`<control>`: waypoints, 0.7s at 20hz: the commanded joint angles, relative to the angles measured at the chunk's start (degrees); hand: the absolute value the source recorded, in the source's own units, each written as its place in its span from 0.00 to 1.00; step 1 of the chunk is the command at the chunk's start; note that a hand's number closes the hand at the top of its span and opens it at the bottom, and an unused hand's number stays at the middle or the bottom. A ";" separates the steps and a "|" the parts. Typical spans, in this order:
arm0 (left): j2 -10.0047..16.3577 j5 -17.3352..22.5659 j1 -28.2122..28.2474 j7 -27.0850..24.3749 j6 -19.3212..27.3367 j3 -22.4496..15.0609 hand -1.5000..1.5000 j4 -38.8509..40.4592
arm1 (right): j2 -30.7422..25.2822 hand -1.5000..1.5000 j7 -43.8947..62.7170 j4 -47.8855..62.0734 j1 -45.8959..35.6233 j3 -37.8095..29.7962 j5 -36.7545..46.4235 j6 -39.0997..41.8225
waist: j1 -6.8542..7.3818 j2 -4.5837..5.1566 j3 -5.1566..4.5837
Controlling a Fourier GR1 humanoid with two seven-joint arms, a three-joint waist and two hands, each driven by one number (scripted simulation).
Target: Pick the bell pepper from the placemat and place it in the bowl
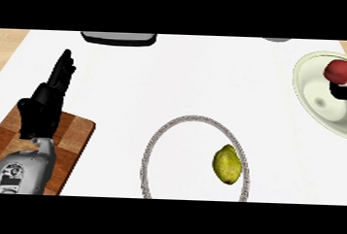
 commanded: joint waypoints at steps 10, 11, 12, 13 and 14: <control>0.93 0.54 1.54 -1.95 -1.28 0.84 0.50 0.25 | -3.69 0.00 -22.70 16.13 -7.87 -11.99 -13.46 12.40 | 0.45 0.15 0.06; -1.21 -0.91 -0.97 -2.39 0.78 -0.36 0.50 2.57 | -1.27 0.00 -24.69 16.96 -7.76 -12.94 -14.25 9.89 | 0.19 0.43 0.09; 1.94 1.27 -0.90 2.07 -1.74 2.15 0.50 -0.72 | -1.92 0.00 -26.67 18.15 -5.72 -13.60 -14.76 10.13 | -0.15 -0.11 0.03; 0.92 0.77 -1.19 1.42 -1.00 1.49 0.50 0.03 | -3.29 0.00 -27.26 18.78 -6.90 -14.61 -15.60 11.15 | -0.03 0.04 0.05; -0.53 -0.04 -0.37 -2.31 -0.06 0.55 0.50 2.41 | -5.11 0.00 -26.87 19.07 -7.73 -15.81 -16.65 12.36 | -0.22 0.18 0.03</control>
